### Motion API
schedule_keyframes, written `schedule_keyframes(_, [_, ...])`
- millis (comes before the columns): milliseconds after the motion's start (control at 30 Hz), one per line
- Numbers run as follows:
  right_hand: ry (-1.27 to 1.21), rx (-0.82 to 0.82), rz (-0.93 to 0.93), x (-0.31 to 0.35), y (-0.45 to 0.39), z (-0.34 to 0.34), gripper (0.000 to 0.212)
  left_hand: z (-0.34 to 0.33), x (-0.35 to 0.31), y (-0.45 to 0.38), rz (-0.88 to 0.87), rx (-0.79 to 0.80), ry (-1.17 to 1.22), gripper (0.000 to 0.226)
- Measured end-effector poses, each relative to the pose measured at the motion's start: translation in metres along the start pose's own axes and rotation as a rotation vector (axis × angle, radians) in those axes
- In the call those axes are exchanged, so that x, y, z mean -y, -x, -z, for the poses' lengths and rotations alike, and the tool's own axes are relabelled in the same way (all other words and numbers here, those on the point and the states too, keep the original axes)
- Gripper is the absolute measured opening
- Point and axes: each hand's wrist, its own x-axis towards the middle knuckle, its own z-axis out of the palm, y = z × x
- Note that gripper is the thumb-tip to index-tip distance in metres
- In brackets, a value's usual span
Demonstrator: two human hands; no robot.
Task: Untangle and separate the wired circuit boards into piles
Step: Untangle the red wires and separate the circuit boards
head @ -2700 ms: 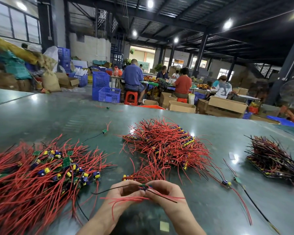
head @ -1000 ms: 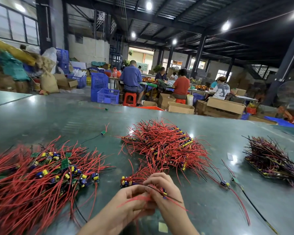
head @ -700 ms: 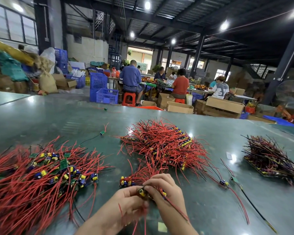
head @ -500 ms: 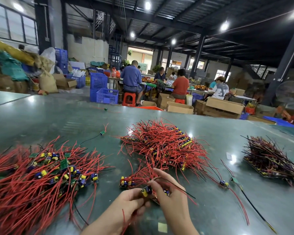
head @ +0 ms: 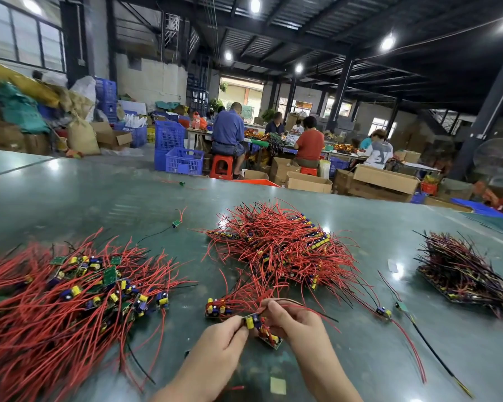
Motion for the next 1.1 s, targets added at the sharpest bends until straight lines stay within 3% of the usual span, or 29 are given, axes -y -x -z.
schedule_keyframes(133, [0.026,0.116,0.037,0.002,0.0,0.008,0.018,0.018,-0.012,-0.002,0.213,0.264,0.547,0.02])
schedule_keyframes(267, [-0.166,0.375,0.081,0.005,0.002,0.012,0.018,0.041,-0.014,0.001,0.301,0.509,0.754,0.022])
schedule_keyframes(333, [-0.173,0.296,0.049,0.004,0.001,0.009,0.017,0.038,-0.017,0.002,0.309,0.444,0.686,0.019])
schedule_keyframes(433, [-0.165,0.146,-0.061,-0.003,-0.002,0.001,0.014,0.024,-0.013,-0.003,0.226,0.154,0.525,0.019])
schedule_keyframes(500, [-0.043,0.1,-0.039,-0.003,-0.001,-0.006,0.015,0.018,-0.007,-0.004,0.135,0.03,0.363,0.023])
schedule_keyframes(633, [0.005,0.015,0.066,0.0,0.001,-0.007,0.014,0.013,0.0,0.0,-0.086,-0.059,-0.063,0.028])
schedule_keyframes(833, [0.062,-0.013,0.208,0.001,0.006,-0.011,0.018,0.006,0.003,0.003,-0.134,-0.224,-0.437,0.024])
schedule_keyframes(1033, [0.15,-0.053,0.305,-0.001,0.007,-0.009,0.022,0.004,-0.005,0.004,-0.156,-0.247,-0.239,0.043])
schedule_keyframes(1100, [0.158,-0.047,0.311,0.0,0.007,-0.009,0.022,0.005,-0.009,0.007,-0.148,-0.189,-0.161,0.03])
